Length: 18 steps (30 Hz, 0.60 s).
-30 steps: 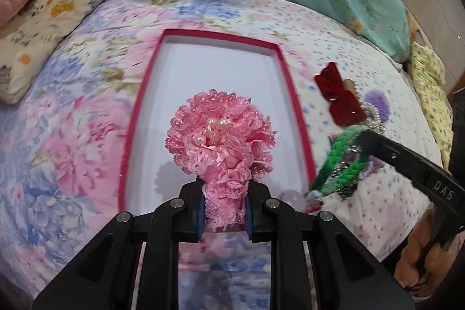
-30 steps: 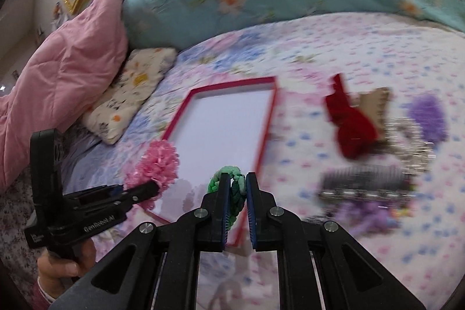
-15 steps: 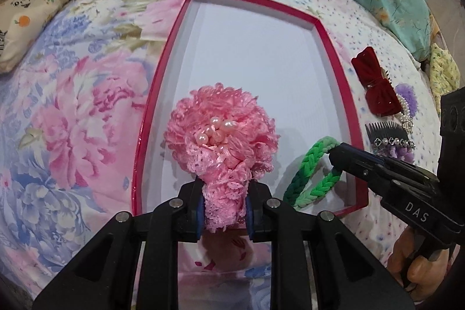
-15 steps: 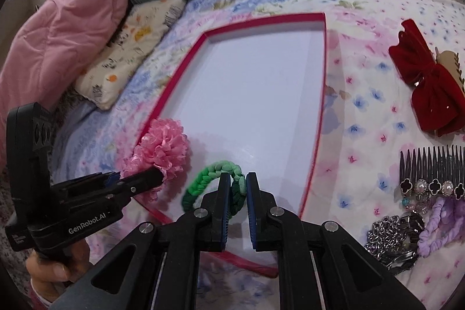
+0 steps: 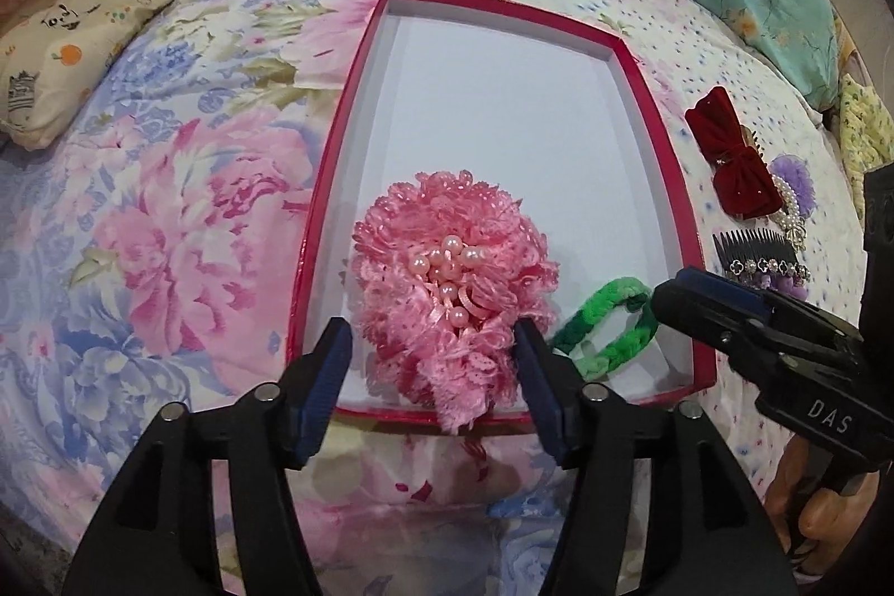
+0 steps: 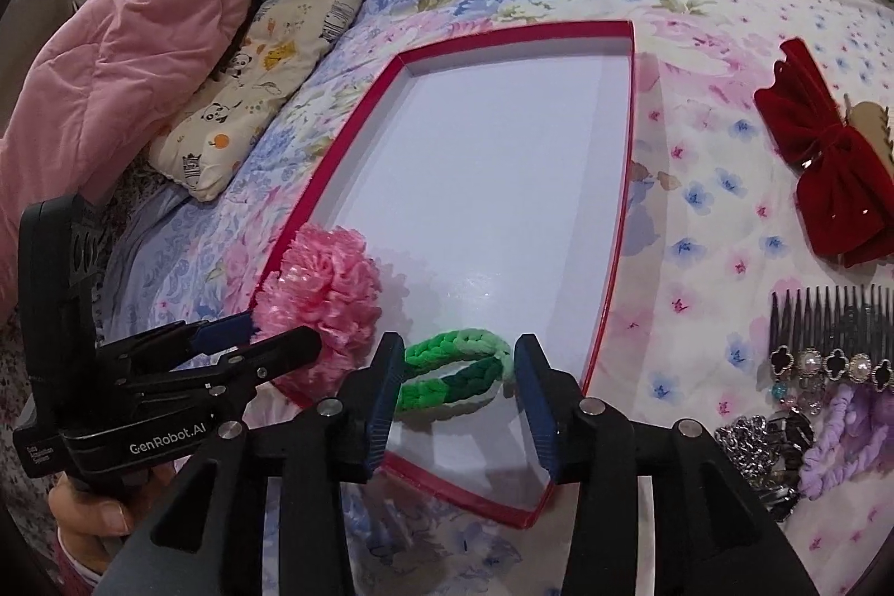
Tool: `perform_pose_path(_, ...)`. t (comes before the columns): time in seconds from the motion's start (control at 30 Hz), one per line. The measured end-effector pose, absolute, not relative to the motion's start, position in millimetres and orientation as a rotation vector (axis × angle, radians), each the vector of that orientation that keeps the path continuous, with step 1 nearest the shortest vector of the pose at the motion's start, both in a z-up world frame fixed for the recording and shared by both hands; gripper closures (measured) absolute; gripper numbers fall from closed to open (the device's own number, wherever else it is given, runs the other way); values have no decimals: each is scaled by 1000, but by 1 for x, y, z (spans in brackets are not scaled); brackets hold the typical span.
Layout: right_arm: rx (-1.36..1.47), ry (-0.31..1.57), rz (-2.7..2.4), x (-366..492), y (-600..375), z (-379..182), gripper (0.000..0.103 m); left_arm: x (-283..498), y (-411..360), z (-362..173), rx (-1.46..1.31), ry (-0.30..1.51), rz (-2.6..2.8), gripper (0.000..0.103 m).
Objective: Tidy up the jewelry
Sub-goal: 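Lower the pink flower and green band into the red box and open both tools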
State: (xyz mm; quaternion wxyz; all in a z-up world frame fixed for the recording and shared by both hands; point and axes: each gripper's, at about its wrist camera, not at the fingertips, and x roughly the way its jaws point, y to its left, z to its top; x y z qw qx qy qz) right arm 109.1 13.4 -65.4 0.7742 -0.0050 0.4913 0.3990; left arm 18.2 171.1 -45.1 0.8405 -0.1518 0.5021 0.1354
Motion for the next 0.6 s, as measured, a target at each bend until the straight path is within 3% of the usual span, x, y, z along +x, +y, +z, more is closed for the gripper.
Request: perform_pose_path(0.6, 81, 982, 755, 107, -67, -35, 59, 15, 149, -17, -401, 987, 242, 41)
